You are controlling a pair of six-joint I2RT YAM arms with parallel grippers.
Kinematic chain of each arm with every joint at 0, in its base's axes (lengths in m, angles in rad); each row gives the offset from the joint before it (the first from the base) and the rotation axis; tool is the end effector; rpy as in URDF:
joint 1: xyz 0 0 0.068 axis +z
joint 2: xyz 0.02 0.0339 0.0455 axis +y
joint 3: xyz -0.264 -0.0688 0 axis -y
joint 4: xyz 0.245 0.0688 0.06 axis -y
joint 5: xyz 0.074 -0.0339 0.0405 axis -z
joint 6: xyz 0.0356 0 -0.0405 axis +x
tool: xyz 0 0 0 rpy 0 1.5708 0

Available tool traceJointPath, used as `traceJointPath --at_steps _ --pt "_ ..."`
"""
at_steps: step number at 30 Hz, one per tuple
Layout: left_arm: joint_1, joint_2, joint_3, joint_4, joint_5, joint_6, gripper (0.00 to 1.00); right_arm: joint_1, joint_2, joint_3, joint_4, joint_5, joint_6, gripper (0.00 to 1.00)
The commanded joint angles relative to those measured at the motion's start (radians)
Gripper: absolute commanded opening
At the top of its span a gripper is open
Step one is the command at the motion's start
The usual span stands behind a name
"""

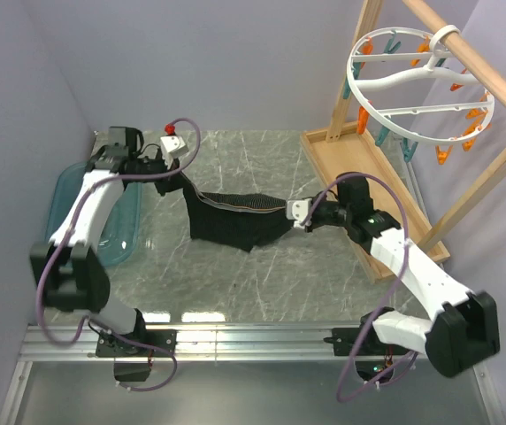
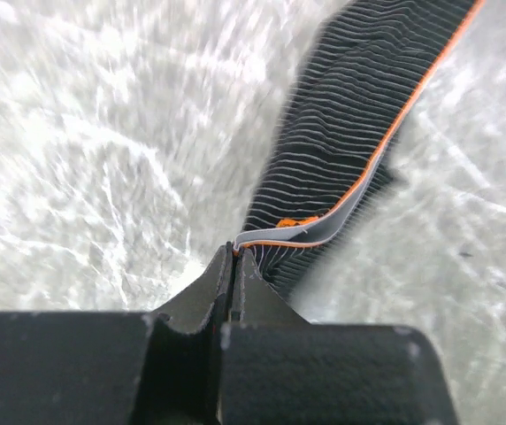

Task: Clip the underwear to the hanger

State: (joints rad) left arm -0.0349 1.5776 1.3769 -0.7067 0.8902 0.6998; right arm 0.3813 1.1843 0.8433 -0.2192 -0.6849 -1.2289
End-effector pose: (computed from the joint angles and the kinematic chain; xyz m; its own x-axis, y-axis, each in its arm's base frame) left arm 0.3320 -0.0393 0.3115 -0.2802 0.4153 -0.8655 0.8898 0.4506 -0.0718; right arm 0.2306 0.1167 0.2787 0.5748 -0.5557 -0.6007 -0.7280 -0.0121 -0.6854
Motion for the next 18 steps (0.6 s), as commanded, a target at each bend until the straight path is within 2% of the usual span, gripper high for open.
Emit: traceJointPath --at_steps 1,3,7,9,12,15,17,18 --pt "0.0 -0.204 -0.092 0.015 0.076 -0.04 0.0 -0.002 -0.142 0.03 -0.168 0.027 0.088 0.0" --pt "0.0 -0.322 -0.168 0.003 0.082 -0.037 0.0 -0.002 -0.201 0.013 -0.221 0.025 0.107 0.0" --pt "-0.002 -0.486 -0.261 -0.147 0.144 0.03 0.0 0.008 -0.363 -0.003 -0.372 -0.004 0.166 0.0" --pt "-0.002 -0.557 -0.301 -0.191 0.156 0.049 0.0 0.016 -0.406 -0.006 -0.414 -0.021 0.202 0.0" --pt "-0.003 -0.6 -0.332 -0.186 0.142 -0.002 0.0 0.021 -0.451 -0.035 -0.422 -0.022 0.258 0.0" --pt "-0.005 -0.549 -0.346 -0.145 0.113 -0.049 0.0 0.022 -0.404 -0.087 -0.335 0.016 0.299 0.0" --pt "-0.01 -0.489 -0.352 -0.094 0.067 -0.12 0.0 0.022 -0.287 -0.095 -0.249 0.05 0.337 0.0" --pt "-0.01 -0.414 -0.349 -0.027 0.05 -0.15 0.0 0.024 -0.178 -0.084 -0.209 0.064 0.353 0.0"
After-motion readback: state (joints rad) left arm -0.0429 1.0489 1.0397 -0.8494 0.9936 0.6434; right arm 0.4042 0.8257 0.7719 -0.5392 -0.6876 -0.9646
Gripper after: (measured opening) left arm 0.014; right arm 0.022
